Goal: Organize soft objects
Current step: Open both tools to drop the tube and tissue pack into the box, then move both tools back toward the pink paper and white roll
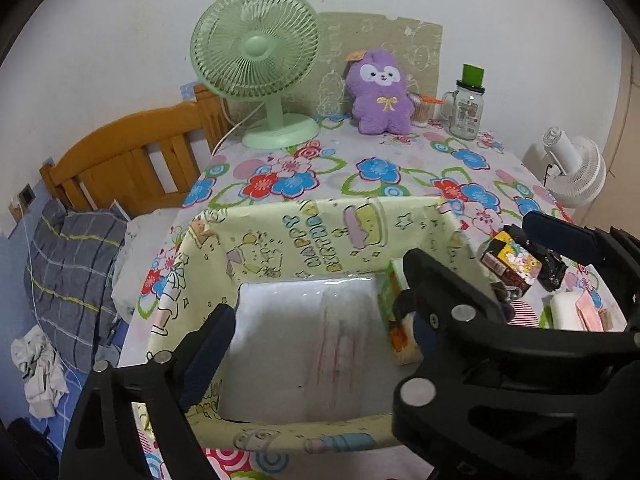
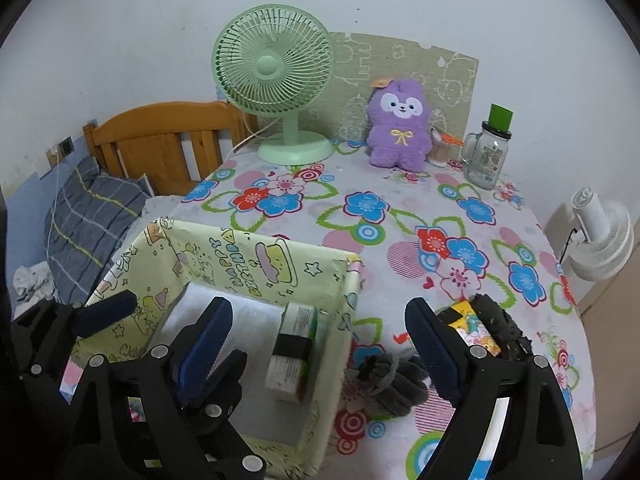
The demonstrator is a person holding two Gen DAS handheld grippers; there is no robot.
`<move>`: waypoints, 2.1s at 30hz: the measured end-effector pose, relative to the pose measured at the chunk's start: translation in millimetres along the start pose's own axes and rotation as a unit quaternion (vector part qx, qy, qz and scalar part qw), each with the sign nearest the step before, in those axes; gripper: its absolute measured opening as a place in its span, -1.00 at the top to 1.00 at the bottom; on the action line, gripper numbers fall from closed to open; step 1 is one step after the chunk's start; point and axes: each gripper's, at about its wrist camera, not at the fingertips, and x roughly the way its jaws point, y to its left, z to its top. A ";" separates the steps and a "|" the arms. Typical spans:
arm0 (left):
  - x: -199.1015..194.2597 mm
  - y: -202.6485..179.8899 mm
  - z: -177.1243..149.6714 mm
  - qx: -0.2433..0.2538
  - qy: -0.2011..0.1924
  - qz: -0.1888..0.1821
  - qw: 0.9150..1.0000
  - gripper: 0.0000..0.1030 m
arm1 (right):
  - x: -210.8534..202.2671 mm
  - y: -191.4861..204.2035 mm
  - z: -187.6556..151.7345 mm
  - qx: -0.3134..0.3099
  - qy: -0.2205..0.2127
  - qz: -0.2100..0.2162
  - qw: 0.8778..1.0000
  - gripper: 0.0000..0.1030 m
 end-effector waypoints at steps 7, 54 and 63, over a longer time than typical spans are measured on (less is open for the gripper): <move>-21.0 -18.9 0.7 0.004 -0.024 -0.004 1.000 -0.88 | -23.2 -15.5 -2.5 0.011 -0.018 -0.006 1.000 -0.76; -72.7 -171.9 -20.9 0.040 -0.078 -0.062 0.994 -1.00 | -122.4 -156.2 -67.1 0.047 -0.068 -0.061 0.995 -0.84; -56.1 -201.1 -32.0 0.051 -0.064 -0.070 0.994 -0.99 | -111.5 -181.4 -84.8 0.048 -0.055 -0.078 0.994 -0.84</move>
